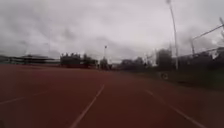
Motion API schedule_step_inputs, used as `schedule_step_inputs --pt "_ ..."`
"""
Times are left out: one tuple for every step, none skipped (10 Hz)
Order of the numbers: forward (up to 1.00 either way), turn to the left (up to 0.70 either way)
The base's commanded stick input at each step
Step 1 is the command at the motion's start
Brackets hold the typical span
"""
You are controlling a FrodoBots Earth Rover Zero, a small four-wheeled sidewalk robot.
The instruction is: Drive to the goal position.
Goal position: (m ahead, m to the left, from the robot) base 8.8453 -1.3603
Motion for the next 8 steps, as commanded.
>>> schedule_step_inputs --pt "0.7 0.0" --pt "0.7 0.0" --pt "0.7 0.0" --pt "0.7 0.0" --pt "0.7 0.0" --pt "0.7 0.0" --pt "0.7 0.0" --pt "0.7 0.0"
